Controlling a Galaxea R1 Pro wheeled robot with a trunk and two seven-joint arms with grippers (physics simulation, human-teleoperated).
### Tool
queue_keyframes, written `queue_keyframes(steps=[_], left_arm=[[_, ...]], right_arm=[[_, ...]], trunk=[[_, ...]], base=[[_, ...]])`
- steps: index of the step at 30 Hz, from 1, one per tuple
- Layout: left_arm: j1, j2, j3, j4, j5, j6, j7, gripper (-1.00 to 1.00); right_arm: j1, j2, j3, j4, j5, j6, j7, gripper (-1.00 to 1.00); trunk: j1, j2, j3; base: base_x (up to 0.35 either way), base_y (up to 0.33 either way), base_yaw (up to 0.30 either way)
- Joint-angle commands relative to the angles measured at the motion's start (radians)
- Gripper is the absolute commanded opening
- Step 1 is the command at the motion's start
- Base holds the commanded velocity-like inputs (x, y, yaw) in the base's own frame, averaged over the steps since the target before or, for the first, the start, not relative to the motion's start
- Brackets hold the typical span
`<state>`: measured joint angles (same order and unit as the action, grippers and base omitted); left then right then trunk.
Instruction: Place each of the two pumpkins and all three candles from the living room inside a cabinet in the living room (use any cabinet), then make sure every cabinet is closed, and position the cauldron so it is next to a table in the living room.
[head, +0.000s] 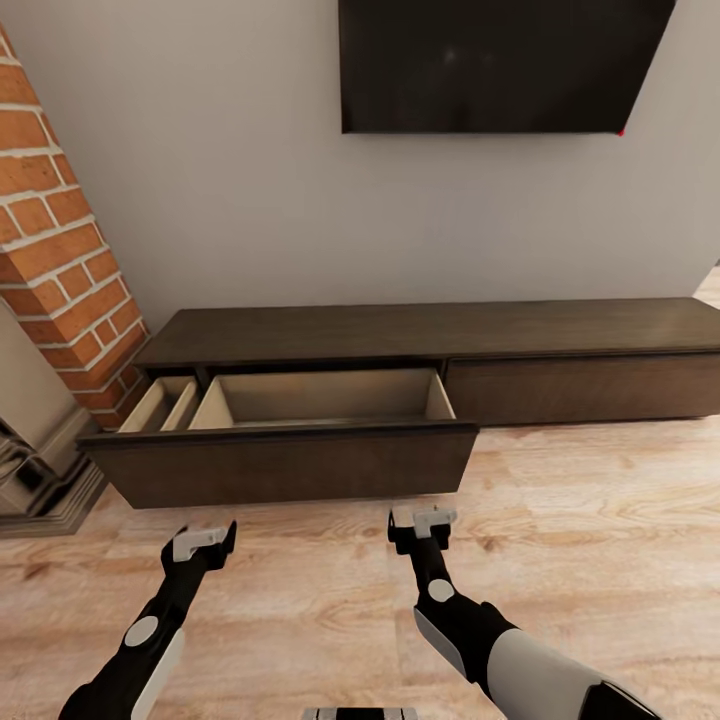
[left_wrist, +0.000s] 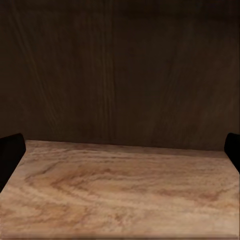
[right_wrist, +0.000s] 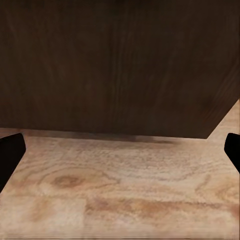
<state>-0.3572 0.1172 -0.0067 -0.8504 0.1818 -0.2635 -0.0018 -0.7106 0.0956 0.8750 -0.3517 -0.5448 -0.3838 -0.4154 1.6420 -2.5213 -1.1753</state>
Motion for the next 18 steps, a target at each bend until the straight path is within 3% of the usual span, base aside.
queue_keyframes(steps=[1,12,18], left_arm=[[0.000,0.001,-0.001,-0.001,0.007,-0.003,-0.001,1.00],[0.011,0.002,-0.001,-0.010,0.009,-0.001,-0.016,1.00],[0.016,0.002,0.000,-0.012,0.009,0.003,-0.017,1.00]], right_arm=[[-0.001,0.000,0.007,0.000,-0.011,-0.005,-0.005,1.00],[-0.001,0.000,0.007,0.000,-0.007,-0.007,-0.005,1.00],[-0.001,0.001,0.007,0.000,-0.006,-0.007,-0.005,1.00]], trunk=[[0.000,-0.001,-0.005],[0.001,-0.001,-0.012],[0.001,-0.001,-0.012]], base=[[0.000,0.000,0.000],[0.002,0.000,0.000],[0.232,0.000,0.000]])
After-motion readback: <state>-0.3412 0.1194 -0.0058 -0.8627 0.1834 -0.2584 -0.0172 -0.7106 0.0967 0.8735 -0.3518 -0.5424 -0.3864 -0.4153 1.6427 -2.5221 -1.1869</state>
